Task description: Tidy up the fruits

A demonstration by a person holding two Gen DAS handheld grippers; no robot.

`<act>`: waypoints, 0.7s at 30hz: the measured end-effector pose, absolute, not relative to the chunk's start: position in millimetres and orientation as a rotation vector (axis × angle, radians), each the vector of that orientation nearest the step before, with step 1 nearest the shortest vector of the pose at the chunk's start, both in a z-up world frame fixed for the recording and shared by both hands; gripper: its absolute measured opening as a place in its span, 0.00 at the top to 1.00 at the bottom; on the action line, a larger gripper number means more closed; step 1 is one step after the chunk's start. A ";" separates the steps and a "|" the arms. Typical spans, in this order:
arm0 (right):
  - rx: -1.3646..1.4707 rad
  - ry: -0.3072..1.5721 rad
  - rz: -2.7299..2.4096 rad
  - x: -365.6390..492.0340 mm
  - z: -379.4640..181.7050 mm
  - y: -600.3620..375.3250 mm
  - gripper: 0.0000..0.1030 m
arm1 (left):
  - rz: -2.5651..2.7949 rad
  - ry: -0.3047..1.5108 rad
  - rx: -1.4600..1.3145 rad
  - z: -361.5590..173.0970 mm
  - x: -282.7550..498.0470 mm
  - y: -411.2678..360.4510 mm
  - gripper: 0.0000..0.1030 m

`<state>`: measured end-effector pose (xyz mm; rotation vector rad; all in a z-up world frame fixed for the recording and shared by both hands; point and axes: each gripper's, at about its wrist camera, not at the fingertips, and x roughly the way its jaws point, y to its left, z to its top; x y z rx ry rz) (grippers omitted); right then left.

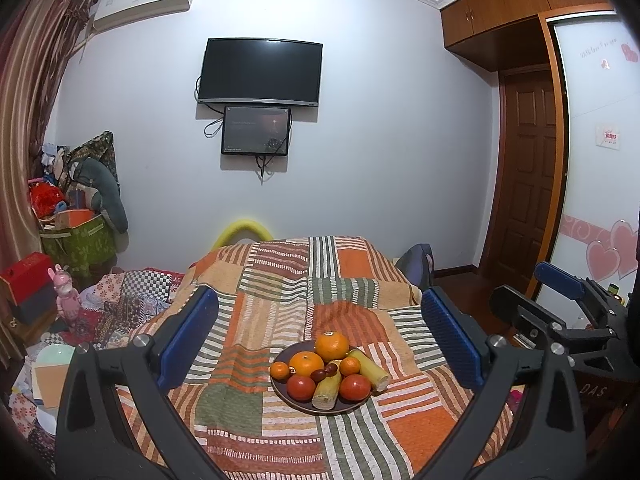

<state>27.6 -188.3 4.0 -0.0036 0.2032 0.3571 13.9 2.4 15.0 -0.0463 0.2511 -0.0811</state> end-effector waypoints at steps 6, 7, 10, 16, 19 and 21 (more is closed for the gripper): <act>0.000 0.206 0.358 26.8 3.5 -187.7 0.00 | -0.096 0.258 -0.055 15.1 15.4 1.0 0.00; 0.000 0.205 0.357 26.8 3.5 -187.7 0.00 | -0.100 0.259 -0.055 15.1 15.6 1.2 0.00; -0.001 0.206 0.357 27.0 3.4 -187.8 0.00 | -0.114 0.268 -0.055 14.6 16.8 0.3 0.00; 0.000 0.205 0.355 26.9 3.6 -187.8 0.00 | -0.115 0.276 -0.050 13.4 17.8 -1.6 0.00; 0.003 0.207 0.356 27.7 4.3 -187.6 0.00 | -0.118 0.278 -0.058 13.1 17.9 -0.8 0.00; 0.002 0.208 0.355 28.2 4.3 -187.8 0.00 | -0.113 0.276 -0.058 13.1 17.5 -0.7 0.00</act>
